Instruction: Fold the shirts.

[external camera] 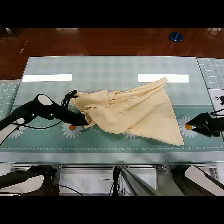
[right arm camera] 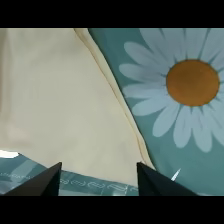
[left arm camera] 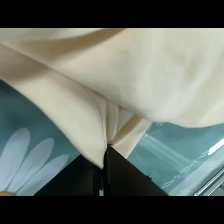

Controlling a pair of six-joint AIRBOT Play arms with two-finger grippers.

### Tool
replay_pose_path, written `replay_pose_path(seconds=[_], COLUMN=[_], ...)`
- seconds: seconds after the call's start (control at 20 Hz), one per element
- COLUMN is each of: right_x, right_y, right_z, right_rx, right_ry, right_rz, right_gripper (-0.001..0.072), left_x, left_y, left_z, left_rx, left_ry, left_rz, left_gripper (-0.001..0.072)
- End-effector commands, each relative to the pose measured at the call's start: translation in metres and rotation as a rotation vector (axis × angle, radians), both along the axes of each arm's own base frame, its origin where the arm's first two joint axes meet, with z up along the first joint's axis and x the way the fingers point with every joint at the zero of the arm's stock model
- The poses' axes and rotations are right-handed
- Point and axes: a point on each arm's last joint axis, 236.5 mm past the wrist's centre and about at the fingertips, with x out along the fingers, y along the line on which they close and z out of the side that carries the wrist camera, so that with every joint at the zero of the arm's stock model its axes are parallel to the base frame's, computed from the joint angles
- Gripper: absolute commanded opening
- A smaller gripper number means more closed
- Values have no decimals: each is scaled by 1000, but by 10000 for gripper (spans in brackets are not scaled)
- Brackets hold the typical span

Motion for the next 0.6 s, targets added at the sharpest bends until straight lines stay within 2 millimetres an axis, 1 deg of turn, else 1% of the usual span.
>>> replay_pose_path(seconds=[0.0, 0.25, 0.35, 0.45, 0.55], right_x=[-19, -38, -36, -35, -38], right_y=[10, -2, -6, -6, 2], right_z=[-15, -25, -28, -33, -45], right_rx=[34, -32, -46, -49, -24], right_ry=[39, 116, 116, 124, 142], right_rz=[6, 33, 23, -1, -38], right_gripper=[548, 545, 544, 539, 538], left_x=[-1, 1, 1, 1, 1], left_y=[-3, -4, -4, -4, -4], left_z=[9, 14, 15, 15, 15], left_rx=[-19, -23, -24, -23, -23], left_ry=[-13, -41, -46, -46, -46], left_rz=[-12, -25, -30, -30, -29], left_gripper=[25, 25, 25, 25, 25])
